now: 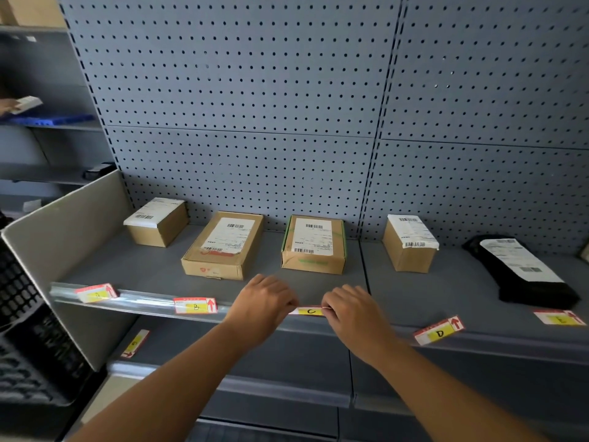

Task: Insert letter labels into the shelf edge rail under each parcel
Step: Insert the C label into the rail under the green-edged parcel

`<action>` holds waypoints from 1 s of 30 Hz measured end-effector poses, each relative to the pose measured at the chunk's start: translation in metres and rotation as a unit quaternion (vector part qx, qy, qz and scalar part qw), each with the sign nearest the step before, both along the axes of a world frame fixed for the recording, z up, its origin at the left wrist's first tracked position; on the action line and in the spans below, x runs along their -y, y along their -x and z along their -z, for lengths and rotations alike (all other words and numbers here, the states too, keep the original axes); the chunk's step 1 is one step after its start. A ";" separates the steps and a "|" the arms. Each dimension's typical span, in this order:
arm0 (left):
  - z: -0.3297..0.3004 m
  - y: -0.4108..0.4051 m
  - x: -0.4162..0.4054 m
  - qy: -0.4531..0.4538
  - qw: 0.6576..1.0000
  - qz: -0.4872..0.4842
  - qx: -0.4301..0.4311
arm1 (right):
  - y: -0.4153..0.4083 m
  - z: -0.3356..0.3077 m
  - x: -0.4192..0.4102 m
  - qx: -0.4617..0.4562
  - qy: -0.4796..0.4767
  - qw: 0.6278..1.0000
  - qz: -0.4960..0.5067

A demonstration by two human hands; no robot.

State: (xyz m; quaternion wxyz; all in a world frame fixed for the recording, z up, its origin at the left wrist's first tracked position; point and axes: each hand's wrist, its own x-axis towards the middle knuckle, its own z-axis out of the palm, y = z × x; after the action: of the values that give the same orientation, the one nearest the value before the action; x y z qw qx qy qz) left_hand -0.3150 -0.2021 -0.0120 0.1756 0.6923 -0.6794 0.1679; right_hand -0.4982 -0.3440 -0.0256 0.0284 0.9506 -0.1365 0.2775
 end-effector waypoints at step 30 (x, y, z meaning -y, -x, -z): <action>0.004 -0.003 -0.001 -0.028 1.000 -0.003 -0.006 | 0.006 0.053 -0.030 -0.034 0.144 0.988 0.053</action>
State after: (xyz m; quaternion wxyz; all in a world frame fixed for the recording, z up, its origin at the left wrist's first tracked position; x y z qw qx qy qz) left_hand -0.3117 -0.2014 -0.0160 0.1599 0.7001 -0.6807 0.1446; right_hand -0.5044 -0.3136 -0.0784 0.1846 0.9368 -0.1445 0.2595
